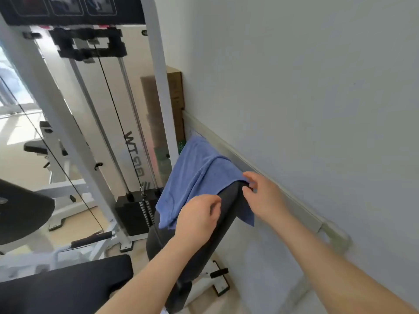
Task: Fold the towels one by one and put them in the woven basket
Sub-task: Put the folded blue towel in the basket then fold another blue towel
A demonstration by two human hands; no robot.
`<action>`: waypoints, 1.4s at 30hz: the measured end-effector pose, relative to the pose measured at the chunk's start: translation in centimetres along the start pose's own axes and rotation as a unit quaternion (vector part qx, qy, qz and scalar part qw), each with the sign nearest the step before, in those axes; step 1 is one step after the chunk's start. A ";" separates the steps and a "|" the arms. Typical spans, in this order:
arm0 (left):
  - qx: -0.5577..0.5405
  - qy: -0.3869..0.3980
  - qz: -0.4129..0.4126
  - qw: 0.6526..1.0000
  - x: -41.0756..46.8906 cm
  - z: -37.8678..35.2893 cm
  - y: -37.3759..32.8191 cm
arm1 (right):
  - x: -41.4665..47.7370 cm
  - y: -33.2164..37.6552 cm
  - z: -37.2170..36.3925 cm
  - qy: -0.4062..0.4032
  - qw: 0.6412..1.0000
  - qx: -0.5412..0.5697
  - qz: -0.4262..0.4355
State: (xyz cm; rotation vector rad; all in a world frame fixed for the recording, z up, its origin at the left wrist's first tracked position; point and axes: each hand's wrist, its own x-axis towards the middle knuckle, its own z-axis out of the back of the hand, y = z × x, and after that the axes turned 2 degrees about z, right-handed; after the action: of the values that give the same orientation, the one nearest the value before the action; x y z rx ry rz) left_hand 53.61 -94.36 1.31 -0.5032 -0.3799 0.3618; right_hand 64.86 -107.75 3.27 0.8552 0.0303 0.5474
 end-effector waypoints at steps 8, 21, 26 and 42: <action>0.058 -0.050 -0.092 0.993 7.1 -4.6 2.6 | 4.5 -1.3 -2.4 -0.044 0.918 -0.369 0.140; -0.203 0.018 -0.056 0.977 7.2 -1.5 2.2 | 1.4 0.6 -2.9 -0.111 0.961 0.209 -0.142; -0.324 0.155 -0.018 0.933 5.5 2.6 -0.2 | -3.1 1.4 1.9 -0.040 0.981 0.176 -0.065; -0.464 0.537 -0.083 0.699 -13.9 4.9 -14.8 | -37.3 0.2 16.7 -0.163 0.922 0.263 -0.232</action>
State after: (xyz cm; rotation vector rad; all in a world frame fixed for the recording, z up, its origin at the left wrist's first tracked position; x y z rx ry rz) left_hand 42.91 -110.36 9.47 -1.5556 0.6112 -0.3904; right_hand 36.61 -137.02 7.44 1.4073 0.0746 -0.0681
